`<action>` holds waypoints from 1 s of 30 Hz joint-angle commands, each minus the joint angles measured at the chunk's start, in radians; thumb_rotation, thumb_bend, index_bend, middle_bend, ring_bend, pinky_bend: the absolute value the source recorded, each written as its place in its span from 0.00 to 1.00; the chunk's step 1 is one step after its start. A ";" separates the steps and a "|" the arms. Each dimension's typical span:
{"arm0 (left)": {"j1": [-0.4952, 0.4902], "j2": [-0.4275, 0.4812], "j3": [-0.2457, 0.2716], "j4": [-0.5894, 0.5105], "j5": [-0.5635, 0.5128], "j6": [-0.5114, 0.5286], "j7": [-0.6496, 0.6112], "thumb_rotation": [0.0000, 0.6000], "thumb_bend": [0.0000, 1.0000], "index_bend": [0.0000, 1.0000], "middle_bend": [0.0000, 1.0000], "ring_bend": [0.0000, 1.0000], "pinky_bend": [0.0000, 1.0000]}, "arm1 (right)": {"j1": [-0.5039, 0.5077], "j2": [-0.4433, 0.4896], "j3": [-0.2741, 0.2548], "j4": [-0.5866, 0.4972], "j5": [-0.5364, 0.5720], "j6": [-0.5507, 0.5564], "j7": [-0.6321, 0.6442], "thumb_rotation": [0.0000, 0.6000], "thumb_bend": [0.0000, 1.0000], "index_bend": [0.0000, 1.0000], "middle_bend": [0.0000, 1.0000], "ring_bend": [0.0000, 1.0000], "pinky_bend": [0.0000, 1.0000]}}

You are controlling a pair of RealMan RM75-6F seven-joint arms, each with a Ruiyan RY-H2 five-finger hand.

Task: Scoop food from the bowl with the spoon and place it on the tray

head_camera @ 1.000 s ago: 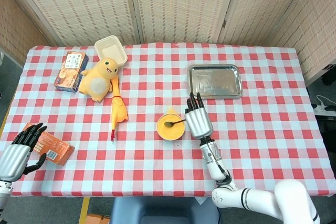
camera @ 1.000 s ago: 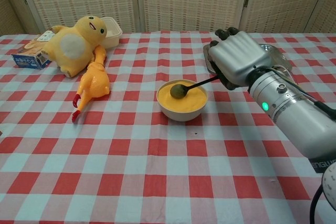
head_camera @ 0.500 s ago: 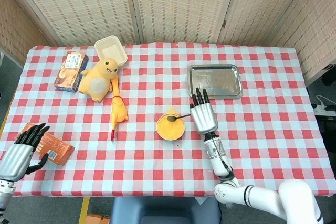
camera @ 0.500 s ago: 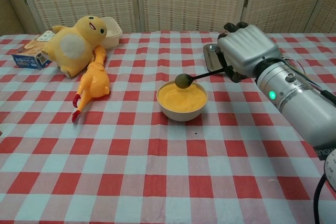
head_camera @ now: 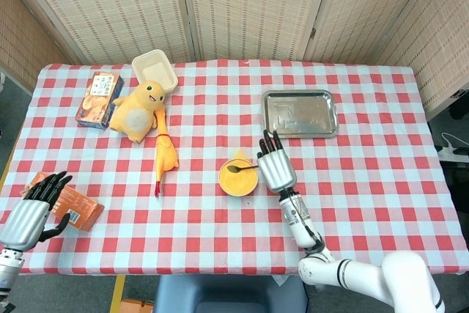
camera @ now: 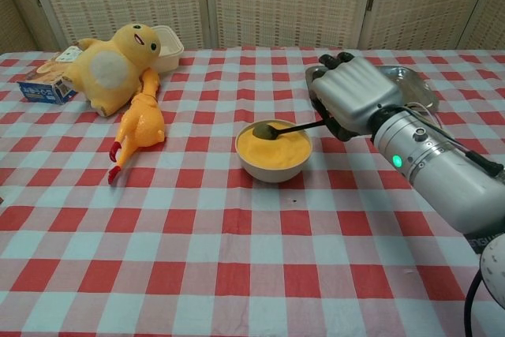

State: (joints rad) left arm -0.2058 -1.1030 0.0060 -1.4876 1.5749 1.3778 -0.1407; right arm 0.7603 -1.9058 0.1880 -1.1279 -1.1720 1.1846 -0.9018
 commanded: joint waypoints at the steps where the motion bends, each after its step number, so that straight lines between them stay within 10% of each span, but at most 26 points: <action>1: 0.002 0.000 0.003 -0.005 0.007 0.006 0.007 1.00 0.44 0.00 0.00 0.00 0.14 | -0.018 0.037 -0.013 -0.069 -0.004 -0.001 -0.009 1.00 0.50 0.89 0.22 0.01 0.11; 15: 0.007 0.003 0.007 -0.005 0.017 0.021 0.002 1.00 0.44 0.00 0.00 0.00 0.14 | -0.032 0.080 0.013 -0.162 0.019 0.018 -0.030 1.00 0.50 0.89 0.22 0.01 0.11; 30: 0.000 0.000 0.003 0.003 0.000 0.003 0.000 1.00 0.44 0.00 0.00 0.00 0.14 | 0.010 -0.009 0.041 0.028 0.024 -0.014 -0.004 1.00 0.50 0.88 0.22 0.01 0.12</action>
State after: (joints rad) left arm -0.2051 -1.1031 0.0092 -1.4848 1.5758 1.3810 -0.1407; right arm 0.7634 -1.9004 0.2290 -1.1233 -1.1535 1.1848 -0.9094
